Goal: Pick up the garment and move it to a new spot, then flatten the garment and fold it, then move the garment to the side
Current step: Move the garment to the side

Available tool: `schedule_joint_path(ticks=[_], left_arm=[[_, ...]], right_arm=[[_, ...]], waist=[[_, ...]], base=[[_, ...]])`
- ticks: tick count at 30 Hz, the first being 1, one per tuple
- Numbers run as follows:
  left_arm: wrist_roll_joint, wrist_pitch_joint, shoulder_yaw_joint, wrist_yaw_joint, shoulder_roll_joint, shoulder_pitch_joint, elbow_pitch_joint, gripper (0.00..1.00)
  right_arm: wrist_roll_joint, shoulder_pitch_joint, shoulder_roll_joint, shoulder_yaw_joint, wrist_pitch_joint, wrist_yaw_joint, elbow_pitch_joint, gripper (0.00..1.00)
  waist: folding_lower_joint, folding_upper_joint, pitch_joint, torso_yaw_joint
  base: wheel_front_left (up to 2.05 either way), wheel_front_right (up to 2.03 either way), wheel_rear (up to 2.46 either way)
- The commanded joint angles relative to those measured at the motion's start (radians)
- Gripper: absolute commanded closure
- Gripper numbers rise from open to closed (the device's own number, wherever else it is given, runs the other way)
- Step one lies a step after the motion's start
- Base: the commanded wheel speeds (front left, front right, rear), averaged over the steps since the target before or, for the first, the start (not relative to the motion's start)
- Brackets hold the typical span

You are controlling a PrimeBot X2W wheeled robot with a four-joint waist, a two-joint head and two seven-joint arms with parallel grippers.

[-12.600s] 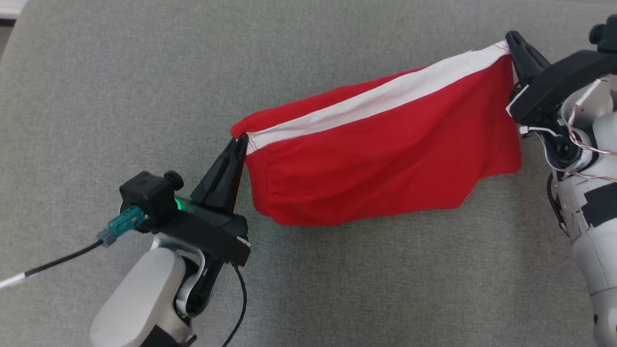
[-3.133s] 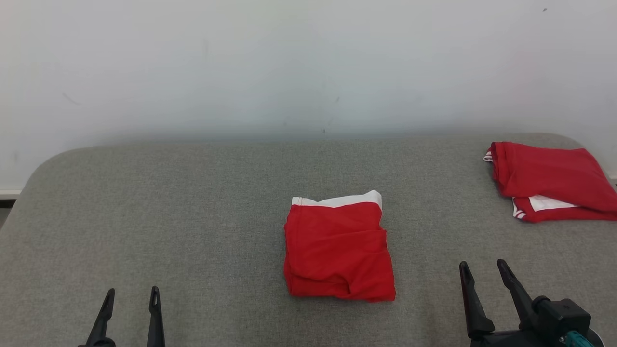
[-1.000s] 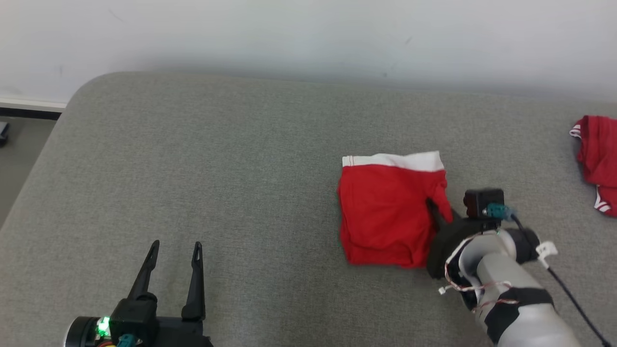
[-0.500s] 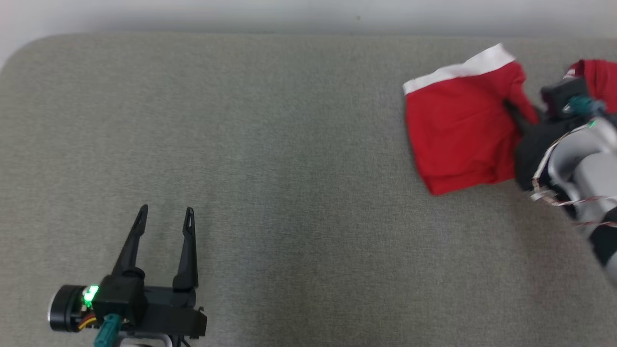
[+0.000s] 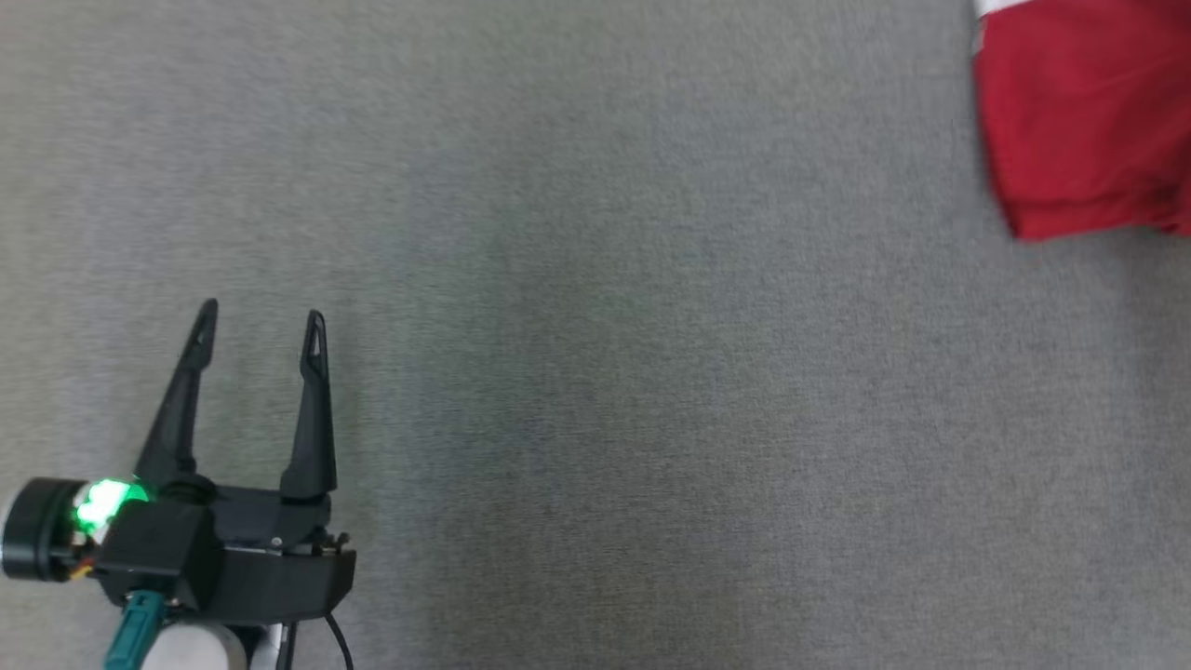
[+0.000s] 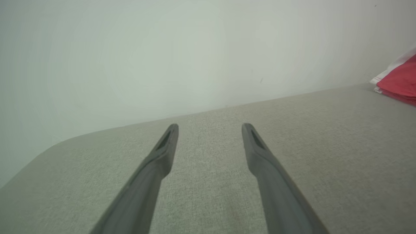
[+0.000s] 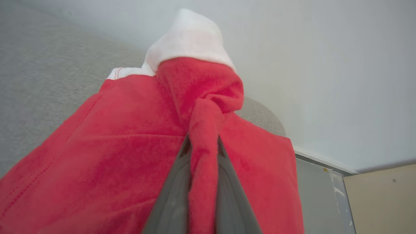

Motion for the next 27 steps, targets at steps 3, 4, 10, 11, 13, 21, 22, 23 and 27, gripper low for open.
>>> schedule_joint_path(ticks=[3, 4, 10, 11, 13, 21, 22, 23, 27], left_arm=[[0.019, 0.015, -0.003, 0.002, 0.02, -0.026, -0.06, 0.0], [0.024, 0.019, -0.002, 0.004, 0.025, -0.029, -0.08, 0.0], [0.044, 0.051, -0.002, 0.007, 0.049, -0.037, -0.178, 0.0], [0.043, 0.057, 0.0, 0.009, 0.053, -0.037, -0.193, 0.0], [0.046, 0.061, 0.001, 0.01, 0.056, -0.037, -0.205, 0.0], [0.057, 0.092, 0.012, 0.018, 0.08, -0.033, -0.279, 0.0], [0.058, 0.095, 0.015, 0.02, 0.083, -0.031, -0.283, 0.0], [0.058, 0.095, 0.017, 0.021, 0.085, -0.03, -0.285, 0.0], [0.052, 0.098, 0.024, 0.026, 0.09, -0.023, -0.291, 0.0]], right_arm=[[-0.018, -0.052, -0.031, 0.001, -0.004, 0.001, 0.031, 1.0], [-0.022, -0.068, -0.037, -0.001, -0.006, 0.001, 0.038, 1.0], [-0.09, -0.153, -0.083, 0.001, -0.031, 0.001, 0.091, 1.0], [-0.099, -0.166, -0.087, 0.001, -0.036, 0.001, 0.1, 1.0], [-0.108, -0.18, -0.091, -0.002, -0.039, 0.001, 0.113, 1.0], [-0.197, -0.26, -0.109, 0.027, -0.072, 0.001, 0.182, 1.0], [-0.208, -0.268, -0.105, 0.031, -0.073, 0.001, 0.191, 1.0], [-0.213, -0.276, -0.1, 0.031, -0.071, 0.001, 0.203, 1.0], [-0.243, -0.304, -0.085, 0.019, -0.082, 0.001, 0.236, 0.55]], waist=[[-0.0001, -0.0002, 0.094, -0.066], [-0.0001, -0.0002, 0.104, -0.072], [-0.0001, -0.0002, 0.153, -0.086], [-0.0001, -0.0002, 0.16, -0.087], [-0.0001, -0.0002, 0.166, -0.089], [-0.0001, -0.0002, 0.2, -0.102], [-0.0001, -0.0002, 0.204, -0.104], [-0.0001, -0.0002, 0.207, -0.106], [-0.0001, -0.0002, 0.214, -0.109]], base=[[0.0, 0.0, 0.0], [0.0, 0.0, 0.0], [0.0, 0.0, 0.0], [0.0, 0.0, 0.0], [0.0, 0.0, 0.0], [0.0, 0.0, 0.0], [0.0, 0.0, 0.0], [0.0, 0.0, 0.0], [0.0, 0.0, 0.0]])
